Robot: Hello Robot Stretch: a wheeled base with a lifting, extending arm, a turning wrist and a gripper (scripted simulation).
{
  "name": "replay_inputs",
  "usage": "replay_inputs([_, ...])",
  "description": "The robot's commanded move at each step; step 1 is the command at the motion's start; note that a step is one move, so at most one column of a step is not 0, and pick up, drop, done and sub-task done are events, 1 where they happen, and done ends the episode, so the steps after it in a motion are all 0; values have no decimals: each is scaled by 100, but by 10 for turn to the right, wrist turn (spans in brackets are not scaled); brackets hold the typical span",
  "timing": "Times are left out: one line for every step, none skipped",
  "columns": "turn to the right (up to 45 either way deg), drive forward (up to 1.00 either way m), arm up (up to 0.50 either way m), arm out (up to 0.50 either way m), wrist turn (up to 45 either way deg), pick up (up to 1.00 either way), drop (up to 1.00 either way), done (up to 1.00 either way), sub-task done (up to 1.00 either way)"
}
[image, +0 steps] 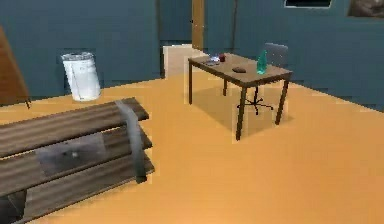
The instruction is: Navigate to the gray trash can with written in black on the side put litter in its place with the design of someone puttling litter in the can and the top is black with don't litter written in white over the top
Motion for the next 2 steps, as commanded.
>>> replay_inputs([60, 0, 0, 0, 0, 0, 0, 0, 0])
replay_inputs([0, 100, 0, 0, 0, 0, 0, 0, 0])
